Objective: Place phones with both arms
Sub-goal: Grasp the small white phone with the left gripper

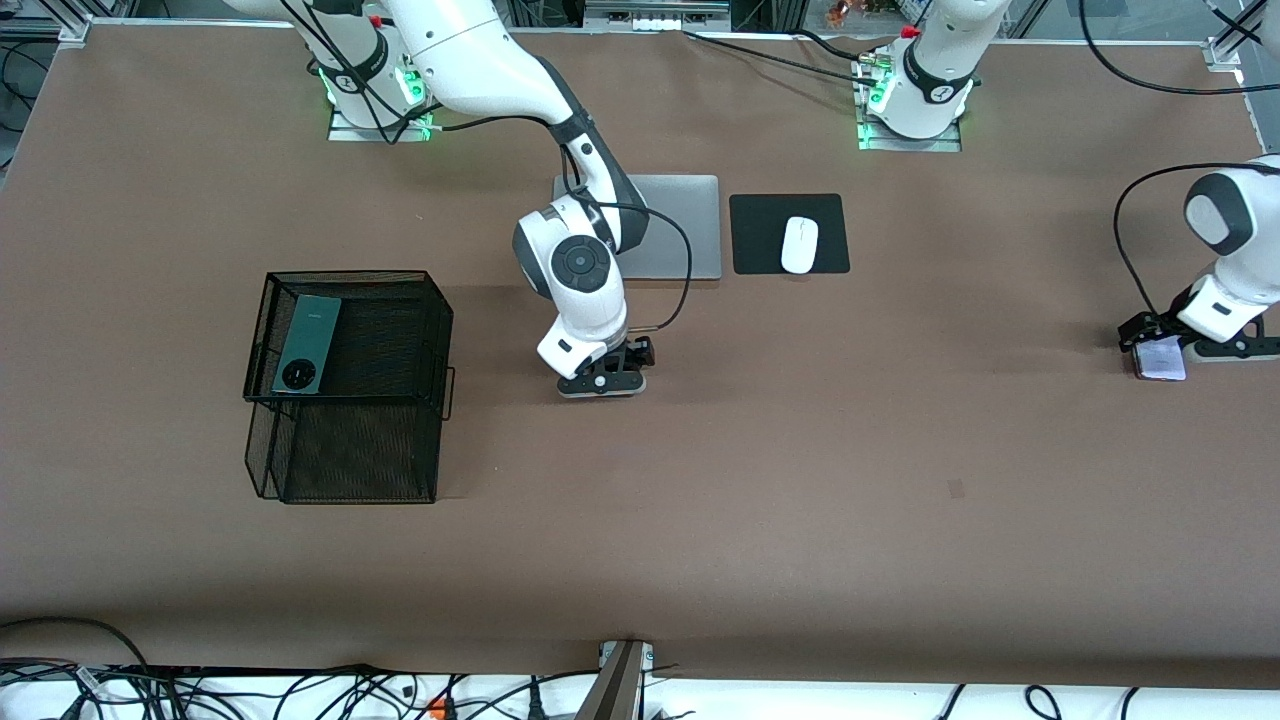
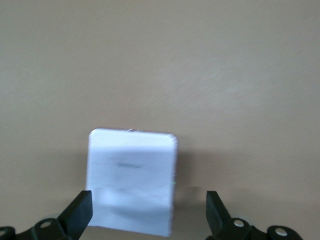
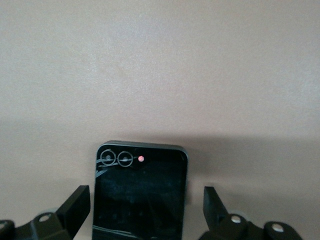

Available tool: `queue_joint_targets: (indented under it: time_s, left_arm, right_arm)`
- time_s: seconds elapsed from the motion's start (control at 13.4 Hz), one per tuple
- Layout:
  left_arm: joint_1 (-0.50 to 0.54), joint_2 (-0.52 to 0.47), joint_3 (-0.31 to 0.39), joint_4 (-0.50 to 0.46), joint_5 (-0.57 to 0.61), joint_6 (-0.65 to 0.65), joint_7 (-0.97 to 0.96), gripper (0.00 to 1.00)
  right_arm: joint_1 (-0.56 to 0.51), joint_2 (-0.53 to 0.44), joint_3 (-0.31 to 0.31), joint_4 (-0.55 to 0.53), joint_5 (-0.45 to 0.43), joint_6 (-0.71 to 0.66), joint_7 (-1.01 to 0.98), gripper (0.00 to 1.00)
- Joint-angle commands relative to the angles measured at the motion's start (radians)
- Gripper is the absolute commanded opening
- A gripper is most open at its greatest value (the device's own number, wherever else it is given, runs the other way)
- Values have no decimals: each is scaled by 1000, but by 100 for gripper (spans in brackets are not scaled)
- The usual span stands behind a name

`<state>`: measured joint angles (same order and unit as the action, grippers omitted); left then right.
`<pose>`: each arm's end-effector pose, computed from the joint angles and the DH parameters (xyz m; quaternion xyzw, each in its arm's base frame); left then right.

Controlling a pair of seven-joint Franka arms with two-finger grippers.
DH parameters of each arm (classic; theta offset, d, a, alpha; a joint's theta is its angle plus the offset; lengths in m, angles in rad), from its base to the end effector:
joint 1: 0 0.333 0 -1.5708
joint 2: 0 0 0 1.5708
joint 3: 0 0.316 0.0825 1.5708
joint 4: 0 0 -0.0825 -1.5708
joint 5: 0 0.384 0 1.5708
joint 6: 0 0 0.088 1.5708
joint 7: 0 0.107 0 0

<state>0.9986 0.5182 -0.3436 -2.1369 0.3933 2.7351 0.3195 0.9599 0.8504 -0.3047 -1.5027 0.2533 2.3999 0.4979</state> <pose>0.4692 0.3406 0.1841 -0.9976 -0.0174 -0.0557 0.0360 0.5458 0.4695 0.1850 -0.9978 -0.0429 -0.0507 0.0064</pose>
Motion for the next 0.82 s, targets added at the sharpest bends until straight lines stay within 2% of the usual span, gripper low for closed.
queue_joint_targets:
  time_s: [0.0,0.52,0.75]
  left_arm:
    - [31,34,-31,37,-8,0,49,100]
    - [40,115,-31,112,-14,-3,90,100]
    - [34,118,-31,112,-13,-3,90,100]
  right_arm:
    - [10,15,-2,21,-23,-2,4,100]
    - [17,24,-1,21,-20,4,13,100]
    - [20,33,1,21,-17,5,19,100]
